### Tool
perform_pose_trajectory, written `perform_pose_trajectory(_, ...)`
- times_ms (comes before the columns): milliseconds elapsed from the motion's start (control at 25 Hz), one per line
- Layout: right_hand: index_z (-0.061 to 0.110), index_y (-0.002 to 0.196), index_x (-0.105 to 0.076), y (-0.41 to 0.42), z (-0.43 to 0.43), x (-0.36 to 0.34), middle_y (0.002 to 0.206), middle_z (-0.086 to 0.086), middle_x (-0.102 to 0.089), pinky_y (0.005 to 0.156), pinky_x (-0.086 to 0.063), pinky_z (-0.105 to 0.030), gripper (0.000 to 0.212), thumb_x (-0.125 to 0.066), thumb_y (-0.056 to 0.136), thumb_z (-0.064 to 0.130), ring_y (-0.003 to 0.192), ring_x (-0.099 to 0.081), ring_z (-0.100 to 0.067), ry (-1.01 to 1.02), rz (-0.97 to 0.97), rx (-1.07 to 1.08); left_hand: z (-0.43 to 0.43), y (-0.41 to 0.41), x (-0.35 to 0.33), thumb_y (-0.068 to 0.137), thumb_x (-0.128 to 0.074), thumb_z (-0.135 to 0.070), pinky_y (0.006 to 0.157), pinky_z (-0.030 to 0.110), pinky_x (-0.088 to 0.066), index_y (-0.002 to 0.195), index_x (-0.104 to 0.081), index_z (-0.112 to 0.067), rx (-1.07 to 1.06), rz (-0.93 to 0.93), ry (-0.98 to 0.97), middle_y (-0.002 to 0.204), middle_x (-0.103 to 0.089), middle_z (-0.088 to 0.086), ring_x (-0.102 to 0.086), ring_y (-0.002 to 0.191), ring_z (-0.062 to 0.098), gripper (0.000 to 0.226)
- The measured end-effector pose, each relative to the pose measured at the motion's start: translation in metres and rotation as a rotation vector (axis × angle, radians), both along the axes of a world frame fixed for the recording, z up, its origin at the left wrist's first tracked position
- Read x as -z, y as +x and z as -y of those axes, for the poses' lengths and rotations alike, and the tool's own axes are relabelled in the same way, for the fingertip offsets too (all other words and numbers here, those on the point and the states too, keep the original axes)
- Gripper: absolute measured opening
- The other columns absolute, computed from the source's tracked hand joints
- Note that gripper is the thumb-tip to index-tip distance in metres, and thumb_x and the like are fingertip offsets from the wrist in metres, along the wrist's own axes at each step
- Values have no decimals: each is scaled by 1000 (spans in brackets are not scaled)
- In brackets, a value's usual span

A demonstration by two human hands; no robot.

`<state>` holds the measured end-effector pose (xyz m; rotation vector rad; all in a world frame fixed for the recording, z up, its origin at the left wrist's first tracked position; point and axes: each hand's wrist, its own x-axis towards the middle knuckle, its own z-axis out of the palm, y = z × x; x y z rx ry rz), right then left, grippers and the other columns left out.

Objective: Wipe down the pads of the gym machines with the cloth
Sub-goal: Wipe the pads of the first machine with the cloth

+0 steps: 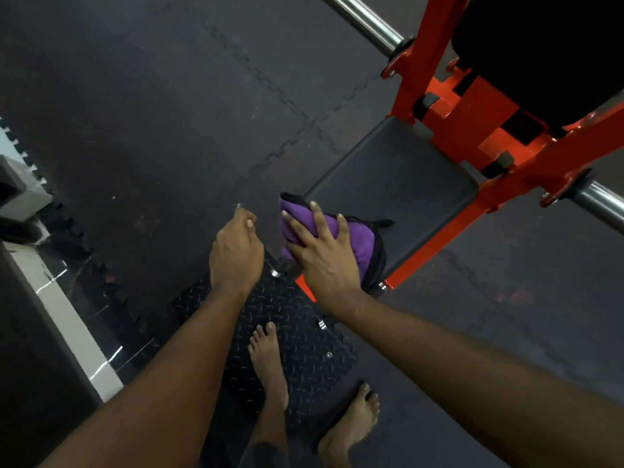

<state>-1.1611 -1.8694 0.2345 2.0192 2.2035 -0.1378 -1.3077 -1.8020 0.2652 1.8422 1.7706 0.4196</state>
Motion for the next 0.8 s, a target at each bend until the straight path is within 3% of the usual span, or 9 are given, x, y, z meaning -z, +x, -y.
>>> perform_pose_trajectory(120, 38, 140, -55, 30, 44, 5, 169, 6, -15, 112, -25, -65, 53, -66, 89, 32, 152, -18, -39, 106, -77, -41, -2, 11, -3, 105, -39, -19, 78, 49, -52, 109, -56, -17, 22, 41, -1, 103, -68, 9, -63, 91, 30, 18)
perform_pose_trajectory(240, 41, 140, -54, 35, 46, -2, 170, 5, -10, 112, -26, -66, 50, -57, 91, 43, 154, -14, -37, 59, -102, -3, -4, 21, -5, 105, -37, -21, 79, 50, -52, 112, -55, -17, -5, 69, 25, 107, -67, 9, -63, 95, 32, 19)
perform_pose_trajectory(400, 33, 130, -64, 11, -31, -10, 167, 5, -23, 118, -15, -64, 41, -58, 92, 47, 156, -4, -35, -13, -194, 11, -11, 21, 0, 107, -34, -22, 79, 44, -48, 119, -53, -14, -109, 97, 75, 112, -64, 7, -60, 98, 26, 24)
perform_pose_trajectory(480, 26, 119, -70, 7, -80, -11, 155, 1, -46, 119, -17, -56, 37, -52, 95, 46, 152, -19, -32, -96, -167, 66, -15, 18, 3, 107, -33, -21, 74, 38, -42, 119, -52, -13, -159, 103, 112, 109, -60, 5, -55, 93, 21, 24)
perform_pose_trajectory(560, 19, 112, -72, 11, -122, -15, 129, -4, -66, 111, -29, -45, 39, -48, 96, 46, 134, -46, -29, -147, -97, 143, -17, 19, 5, 106, -33, -20, 74, 35, -41, 118, -51, -12, -195, 115, 132, 107, -56, 3, -52, 92, 18, 22)
perform_pose_trajectory(640, 15, 113, -70, 28, -152, -20, 121, -8, -69, 102, -36, -39, 40, -51, 94, 46, 120, -58, -29, -212, -66, 186, -21, 26, 8, 106, -34, -21, 78, 42, -46, 115, -50, -14, -183, 128, 108, 106, -55, 2, -53, 93, 20, 20)
perform_pose_trajectory(800, 13, 112, -70, 103, -187, -19, 115, -14, -69, 99, -38, -38, 45, -50, 95, 50, 113, -61, -32, -191, 27, 313, -32, 57, 17, 107, -34, -25, 87, 48, -47, 112, -53, -16, 11, 213, -84, 105, -60, 3, -56, 100, 25, 21)
